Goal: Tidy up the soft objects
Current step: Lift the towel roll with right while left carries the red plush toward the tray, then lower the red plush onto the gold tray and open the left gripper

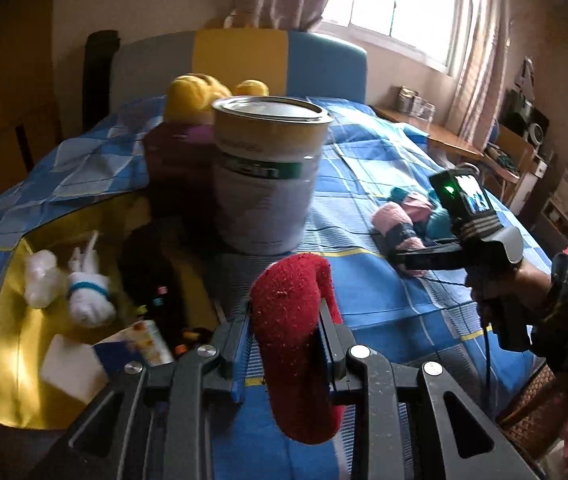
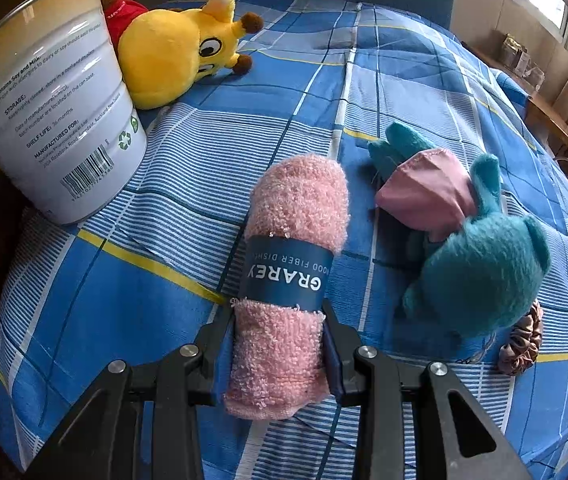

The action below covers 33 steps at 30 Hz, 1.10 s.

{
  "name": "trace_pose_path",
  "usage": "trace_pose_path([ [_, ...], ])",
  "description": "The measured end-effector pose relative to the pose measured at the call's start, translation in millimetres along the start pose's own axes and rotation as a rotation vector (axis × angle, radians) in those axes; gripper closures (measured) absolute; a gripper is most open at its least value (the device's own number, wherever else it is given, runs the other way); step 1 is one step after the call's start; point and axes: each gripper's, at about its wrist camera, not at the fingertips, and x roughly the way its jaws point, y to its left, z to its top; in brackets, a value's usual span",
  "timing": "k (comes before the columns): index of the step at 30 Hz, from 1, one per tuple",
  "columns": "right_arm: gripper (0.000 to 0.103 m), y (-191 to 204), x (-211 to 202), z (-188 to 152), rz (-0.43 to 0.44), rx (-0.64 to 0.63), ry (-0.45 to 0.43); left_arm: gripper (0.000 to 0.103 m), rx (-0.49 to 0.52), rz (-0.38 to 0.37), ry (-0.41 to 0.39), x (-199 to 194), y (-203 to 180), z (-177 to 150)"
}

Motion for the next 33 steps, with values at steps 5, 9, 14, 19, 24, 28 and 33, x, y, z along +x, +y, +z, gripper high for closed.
trace_pose_path([
  [5,0.067,0,0,0,-0.003,-0.005,-0.001,0.074,-0.051,0.072,0.006,-3,27,-1],
  [9,0.067,1,0,0,-0.01,-0.015,-0.004,0.074,-0.079,0.137,0.008,-5,46,-4],
  [14,0.067,1,0,0,-0.009,-0.014,-0.004,0.074,-0.127,0.201,0.014,-6,75,-6],
  [19,0.067,1,0,0,-0.006,-0.009,-0.003,0.074,-0.172,0.25,0.024,-7,101,-10],
  [24,0.067,0,1,0,-0.007,-0.009,-0.004,0.074,-0.218,0.313,0.047,-3,132,-16],
  [28,0.067,1,1,0,-0.01,-0.009,-0.004,0.074,-0.261,0.382,0.084,6,169,-22],
  [33,0.067,1,2,0,-0.013,-0.004,-0.003,0.065,-0.315,0.433,0.138,15,203,-28],
])
